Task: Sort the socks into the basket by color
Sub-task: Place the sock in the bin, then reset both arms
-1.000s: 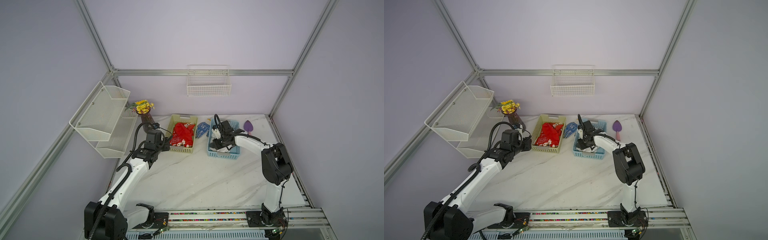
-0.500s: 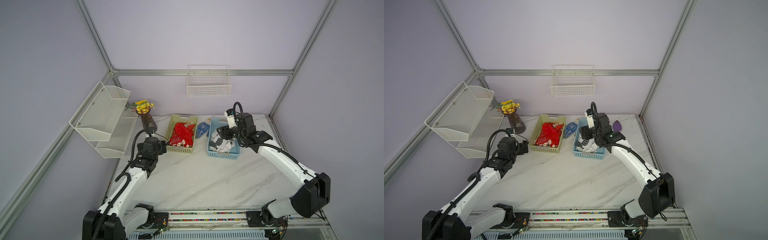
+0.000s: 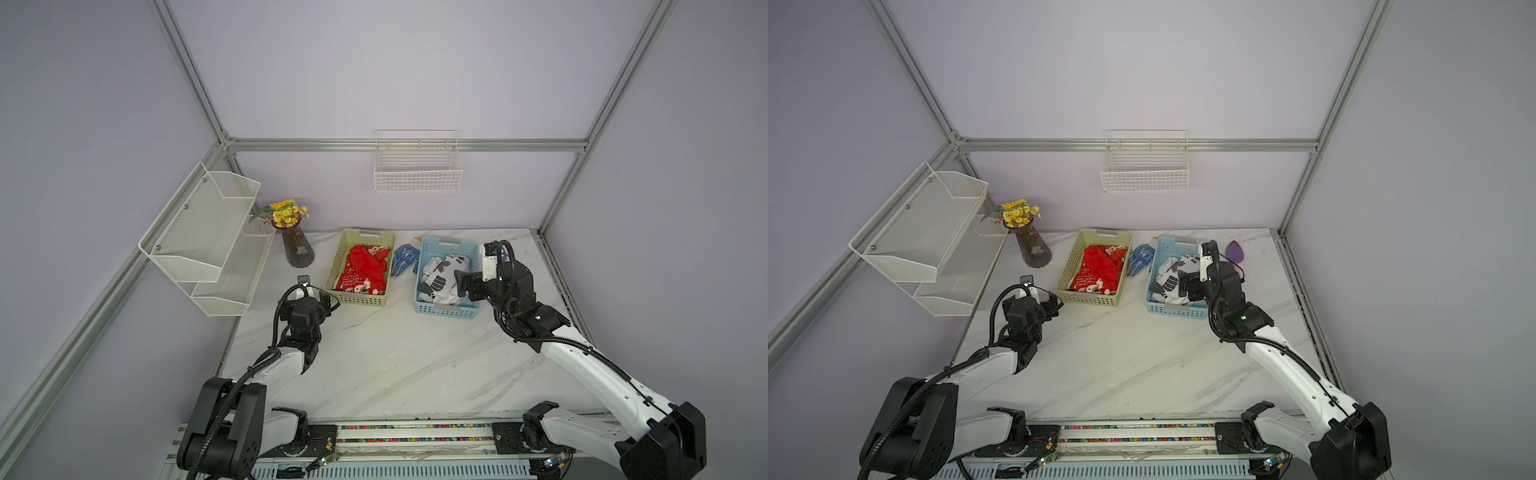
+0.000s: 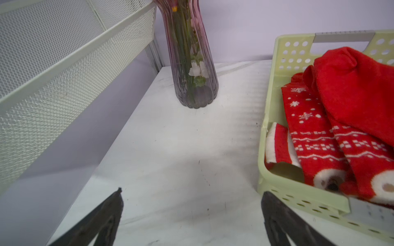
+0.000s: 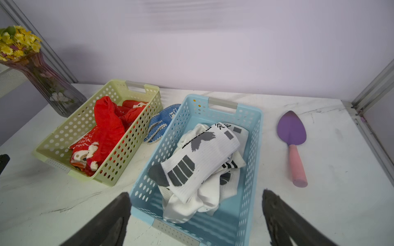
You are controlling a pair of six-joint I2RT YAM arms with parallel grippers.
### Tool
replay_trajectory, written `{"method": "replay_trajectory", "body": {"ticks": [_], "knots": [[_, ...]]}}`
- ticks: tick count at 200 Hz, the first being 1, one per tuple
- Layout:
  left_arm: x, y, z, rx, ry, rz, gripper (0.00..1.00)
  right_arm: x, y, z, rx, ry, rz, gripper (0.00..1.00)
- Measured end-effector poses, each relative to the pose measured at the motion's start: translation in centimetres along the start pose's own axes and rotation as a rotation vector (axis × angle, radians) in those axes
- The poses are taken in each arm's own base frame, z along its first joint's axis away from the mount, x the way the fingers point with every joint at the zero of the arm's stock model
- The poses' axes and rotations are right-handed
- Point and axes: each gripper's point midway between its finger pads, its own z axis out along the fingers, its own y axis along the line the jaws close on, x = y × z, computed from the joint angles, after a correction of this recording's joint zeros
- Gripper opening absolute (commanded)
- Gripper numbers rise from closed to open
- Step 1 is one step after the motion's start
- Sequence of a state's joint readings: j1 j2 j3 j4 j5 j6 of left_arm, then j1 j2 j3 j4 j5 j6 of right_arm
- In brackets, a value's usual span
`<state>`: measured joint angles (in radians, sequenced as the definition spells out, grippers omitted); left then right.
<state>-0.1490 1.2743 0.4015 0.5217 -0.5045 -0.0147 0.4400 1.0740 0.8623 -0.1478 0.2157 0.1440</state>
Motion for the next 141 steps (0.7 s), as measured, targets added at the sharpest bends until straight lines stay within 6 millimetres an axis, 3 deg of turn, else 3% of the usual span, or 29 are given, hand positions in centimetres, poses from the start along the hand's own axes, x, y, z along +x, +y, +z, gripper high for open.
{"method": "replay_trajectory", "body": {"ticks": [37, 73, 141], "knots": [[0.1, -0.3, 0.9, -0.004, -0.046, -0.015, 1.00, 0.3, -2.0, -1.0, 0.093, -0.062, 0.020, 0.97], [-0.7, -0.3, 1.3, -0.010, -0.106, -0.034, 1.00, 2.7, -4.8, -0.5, 0.241, -0.053, 0.016, 0.97], [1.2, -0.7, 2.3, 0.000, -0.093, -0.022, 1.00, 6.2, -9.2, 1.1, 0.461, -0.066, -0.027, 0.97]]}}
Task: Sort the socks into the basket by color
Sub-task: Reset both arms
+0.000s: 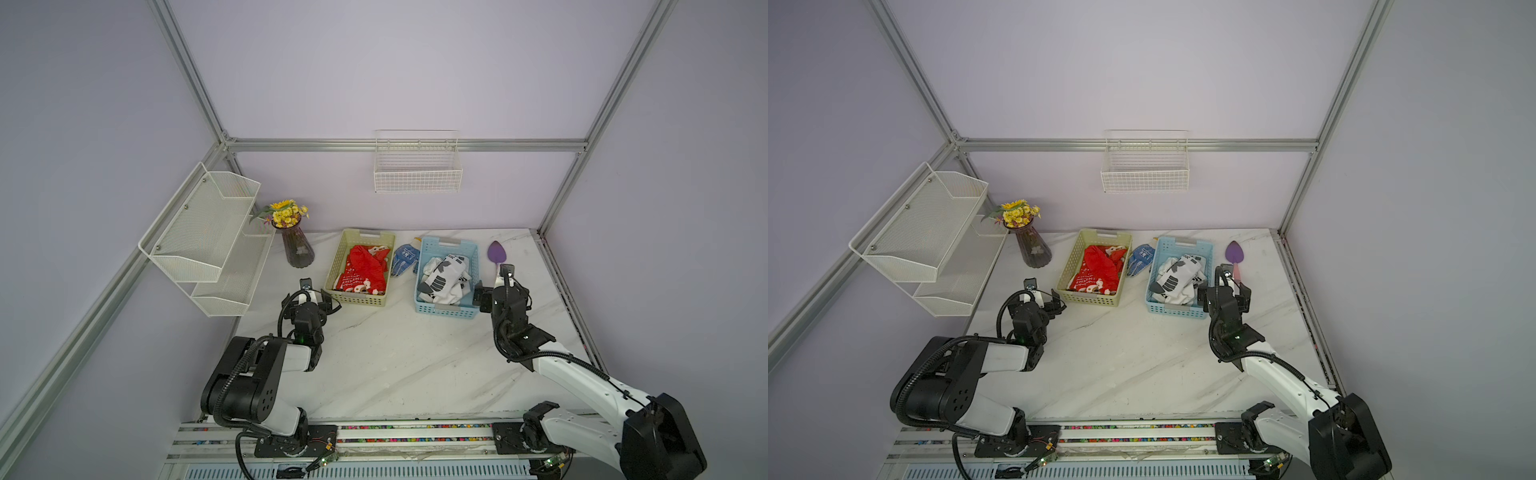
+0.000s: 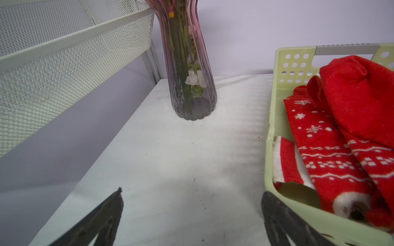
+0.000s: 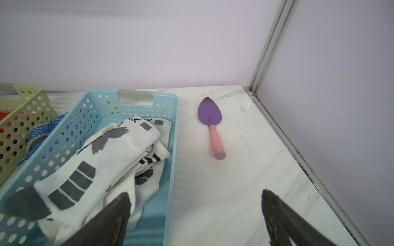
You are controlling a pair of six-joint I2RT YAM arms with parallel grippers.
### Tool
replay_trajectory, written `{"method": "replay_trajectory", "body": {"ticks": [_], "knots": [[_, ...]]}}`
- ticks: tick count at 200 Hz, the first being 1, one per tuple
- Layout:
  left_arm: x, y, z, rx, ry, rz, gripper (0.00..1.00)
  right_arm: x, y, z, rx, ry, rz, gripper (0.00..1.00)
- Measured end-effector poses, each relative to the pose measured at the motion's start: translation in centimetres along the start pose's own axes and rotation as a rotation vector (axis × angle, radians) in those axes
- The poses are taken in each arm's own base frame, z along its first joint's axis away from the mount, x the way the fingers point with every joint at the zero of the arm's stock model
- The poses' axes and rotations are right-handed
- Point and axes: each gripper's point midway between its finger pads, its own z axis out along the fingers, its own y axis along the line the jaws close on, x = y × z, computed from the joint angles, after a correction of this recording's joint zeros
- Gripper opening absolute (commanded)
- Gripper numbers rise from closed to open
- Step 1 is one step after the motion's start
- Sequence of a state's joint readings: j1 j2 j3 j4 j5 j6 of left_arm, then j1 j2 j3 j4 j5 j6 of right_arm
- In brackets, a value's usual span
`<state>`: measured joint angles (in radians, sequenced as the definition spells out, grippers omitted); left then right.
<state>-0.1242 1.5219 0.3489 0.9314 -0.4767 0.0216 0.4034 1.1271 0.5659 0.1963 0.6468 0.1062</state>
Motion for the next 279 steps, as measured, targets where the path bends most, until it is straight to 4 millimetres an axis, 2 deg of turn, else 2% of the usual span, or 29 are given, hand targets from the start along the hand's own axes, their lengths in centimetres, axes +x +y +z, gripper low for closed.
{"method": "replay_trajectory", "body": {"ticks": [39, 68, 111, 131, 175, 242, 279], "knots": [[-0.6, 0.1, 0.2, 0.013, -0.025, -0.017, 1.00, 1.4, -2.7, 2.1, 0.087, -0.032, 0.041, 0.97], [-0.7, 0.3, 0.3, 0.020, -0.032, -0.024, 1.00, 2.3, -3.5, 3.2, 0.104, -0.051, 0.060, 0.97], [0.7, -0.2, 0.8, 0.034, -0.008, -0.012, 1.00, 2.9, -3.8, 4.3, 0.095, -0.086, 0.077, 0.97], [0.7, -0.3, 0.8, 0.043, -0.010, -0.013, 1.00, 3.2, -4.2, 5.0, 0.098, -0.103, 0.090, 0.97], [0.8, -0.2, 0.9, 0.047, -0.008, -0.015, 1.00, 5.5, -4.2, 7.0, 0.093, -0.076, 0.081, 0.97], [0.8, -0.3, 0.9, 0.052, -0.007, -0.015, 1.00, 5.9, -4.3, 8.1, 0.086, -0.113, 0.106, 0.97], [0.8, -0.3, 0.9, 0.055, -0.007, -0.015, 1.00, 7.0, -4.1, 8.9, 0.073, -0.112, 0.110, 0.97]]}}
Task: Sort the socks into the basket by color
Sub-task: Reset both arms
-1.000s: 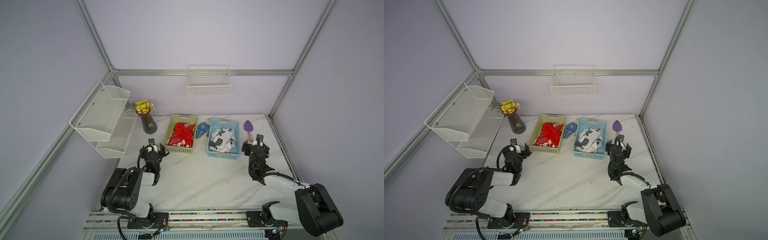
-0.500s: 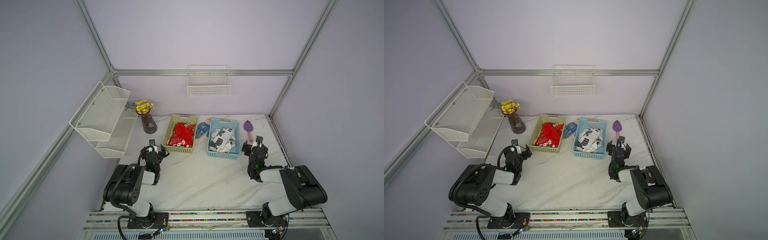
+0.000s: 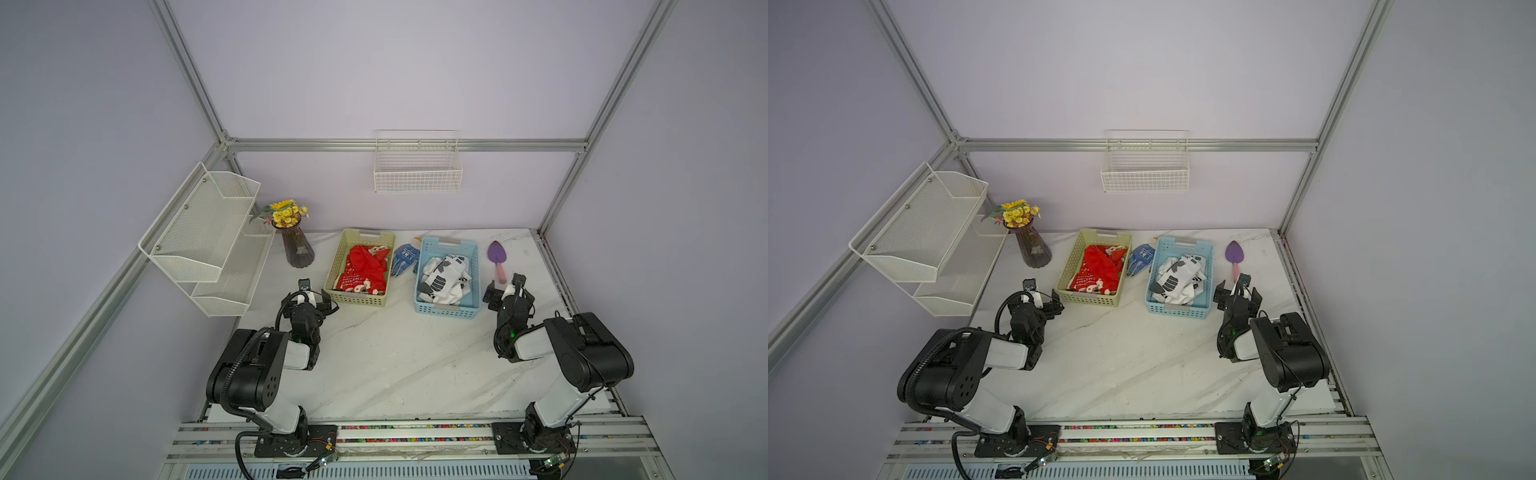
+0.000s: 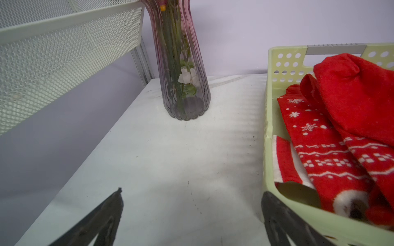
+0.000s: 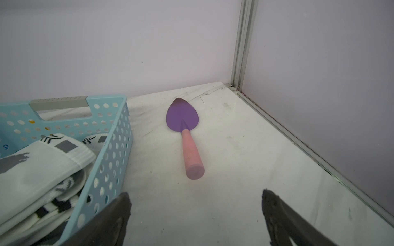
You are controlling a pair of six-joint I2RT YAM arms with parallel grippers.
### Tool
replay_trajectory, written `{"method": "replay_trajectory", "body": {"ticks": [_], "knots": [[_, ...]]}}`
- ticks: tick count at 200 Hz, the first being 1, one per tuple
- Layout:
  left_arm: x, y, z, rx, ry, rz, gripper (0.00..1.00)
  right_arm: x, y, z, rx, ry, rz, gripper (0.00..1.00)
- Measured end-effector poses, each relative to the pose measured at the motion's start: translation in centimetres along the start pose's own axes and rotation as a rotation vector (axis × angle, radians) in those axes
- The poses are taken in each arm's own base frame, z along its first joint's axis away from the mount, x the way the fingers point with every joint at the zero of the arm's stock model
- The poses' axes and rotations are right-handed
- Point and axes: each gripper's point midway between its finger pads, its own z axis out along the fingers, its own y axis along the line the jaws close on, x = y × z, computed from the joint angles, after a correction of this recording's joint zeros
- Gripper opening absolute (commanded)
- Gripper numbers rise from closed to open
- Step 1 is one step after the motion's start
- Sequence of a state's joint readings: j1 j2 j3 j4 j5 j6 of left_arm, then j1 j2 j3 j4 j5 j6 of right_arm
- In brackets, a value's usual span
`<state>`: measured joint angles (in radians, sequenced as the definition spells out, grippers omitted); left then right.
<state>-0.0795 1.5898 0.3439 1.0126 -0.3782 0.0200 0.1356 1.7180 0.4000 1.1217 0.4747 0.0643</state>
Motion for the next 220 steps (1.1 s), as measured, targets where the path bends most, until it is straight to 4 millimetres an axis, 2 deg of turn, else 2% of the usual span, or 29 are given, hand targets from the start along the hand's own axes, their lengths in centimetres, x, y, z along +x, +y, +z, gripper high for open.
{"method": "replay_trajectory", "body": {"ticks": [47, 75, 92, 141, 220], "knots": [[0.0, 0.0, 0.0, 0.000, 0.000, 0.000, 1.00, 0.0, 0.3, 0.2, -0.036, -0.014, 0.011, 0.97], [0.0, 0.0, 0.0, 0.001, 0.001, 0.000, 1.00, 1.2, 0.5, 0.5, -0.050, 0.004, -0.002, 0.97], [0.0, 0.0, 0.0, 0.001, 0.001, 0.000, 1.00, 1.2, 0.7, 0.6, -0.067, 0.007, -0.001, 0.97], [0.0, 0.0, 0.0, 0.001, 0.001, 0.000, 1.00, 0.8, 1.0, 2.2, -0.144, 0.034, 0.013, 0.97], [0.0, 0.0, 0.0, 0.001, 0.001, 0.000, 1.00, 1.5, 1.6, 2.1, -0.185, 0.064, 0.005, 0.97]]}}
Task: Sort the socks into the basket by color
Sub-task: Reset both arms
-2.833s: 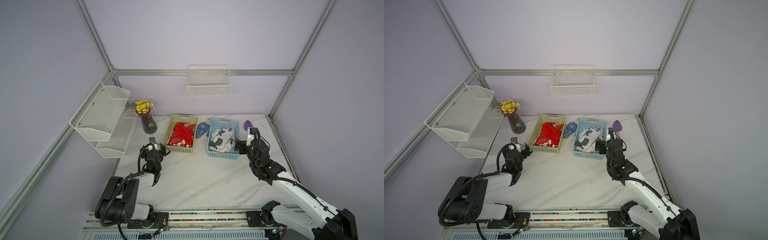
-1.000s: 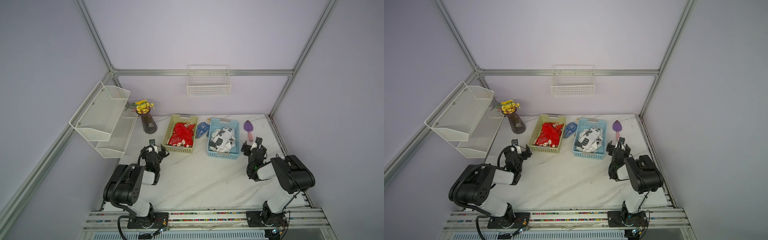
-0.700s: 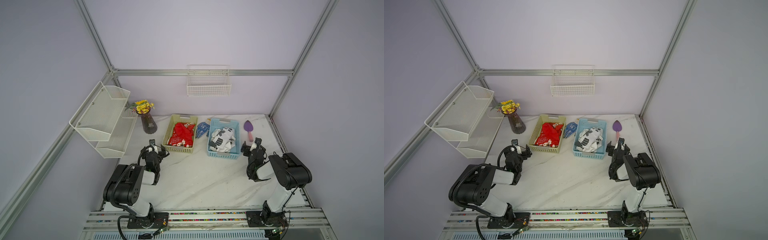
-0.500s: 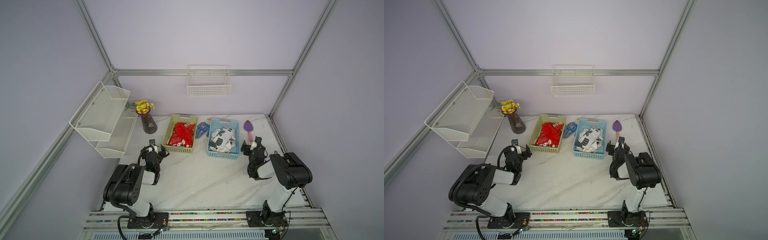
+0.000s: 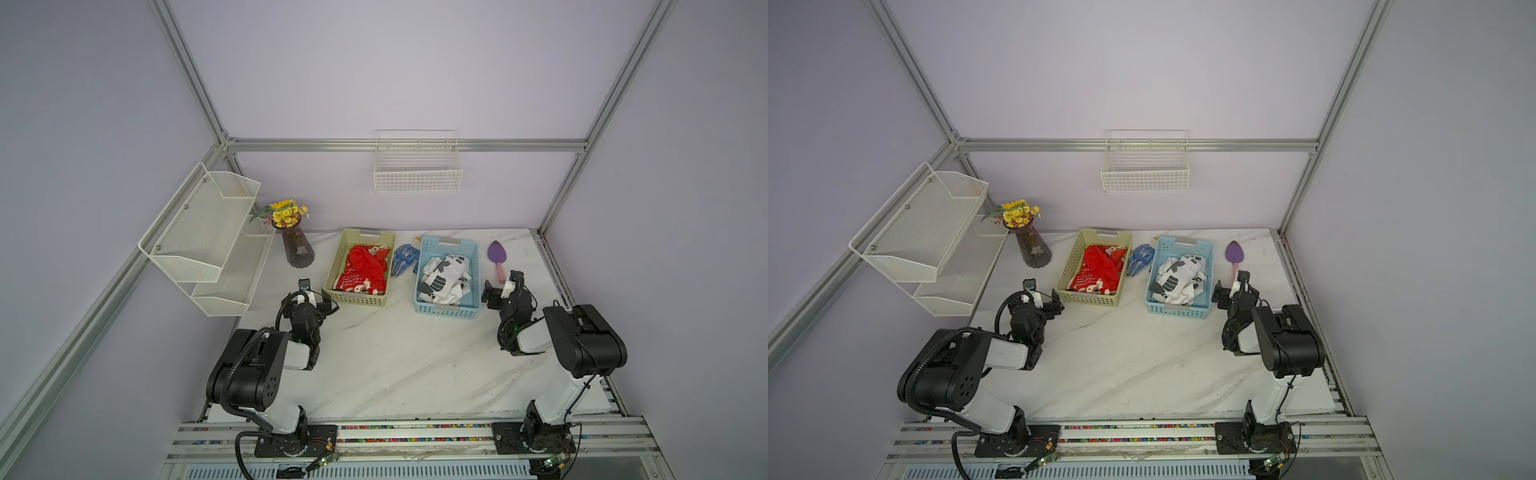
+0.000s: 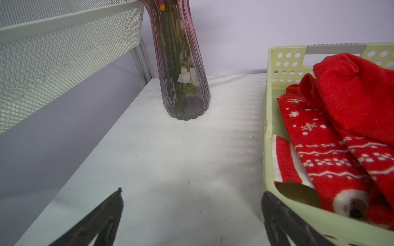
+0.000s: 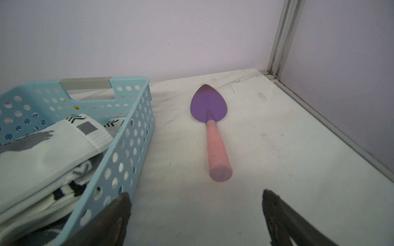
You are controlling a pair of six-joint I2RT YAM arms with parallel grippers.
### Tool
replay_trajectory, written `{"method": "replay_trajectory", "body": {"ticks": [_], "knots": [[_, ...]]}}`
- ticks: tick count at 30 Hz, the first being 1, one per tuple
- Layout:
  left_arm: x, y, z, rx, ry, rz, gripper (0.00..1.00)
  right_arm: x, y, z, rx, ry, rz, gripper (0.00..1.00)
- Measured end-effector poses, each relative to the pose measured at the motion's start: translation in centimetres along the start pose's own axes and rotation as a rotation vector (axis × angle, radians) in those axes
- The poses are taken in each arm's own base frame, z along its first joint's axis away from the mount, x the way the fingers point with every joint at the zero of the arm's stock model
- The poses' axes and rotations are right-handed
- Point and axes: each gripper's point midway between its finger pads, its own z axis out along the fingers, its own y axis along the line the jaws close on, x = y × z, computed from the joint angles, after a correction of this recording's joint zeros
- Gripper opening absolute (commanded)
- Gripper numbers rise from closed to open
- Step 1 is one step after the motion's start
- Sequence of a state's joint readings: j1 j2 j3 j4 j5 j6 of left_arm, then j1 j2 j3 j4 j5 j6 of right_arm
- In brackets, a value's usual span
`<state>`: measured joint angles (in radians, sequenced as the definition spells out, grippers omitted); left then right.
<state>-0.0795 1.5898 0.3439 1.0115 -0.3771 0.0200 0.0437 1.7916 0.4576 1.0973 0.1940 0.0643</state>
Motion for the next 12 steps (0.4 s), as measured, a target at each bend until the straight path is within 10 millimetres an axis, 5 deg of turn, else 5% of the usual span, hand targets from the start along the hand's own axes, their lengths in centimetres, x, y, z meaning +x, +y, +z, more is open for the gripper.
{"method": "replay_trajectory", "body": {"ticks": [12], "knots": [[0.00, -0.06, 0.02, 0.006, 0.000, -0.001, 1.00, 0.01, 0.06, 0.00, -0.003, 0.000, 0.000, 0.97]]}}
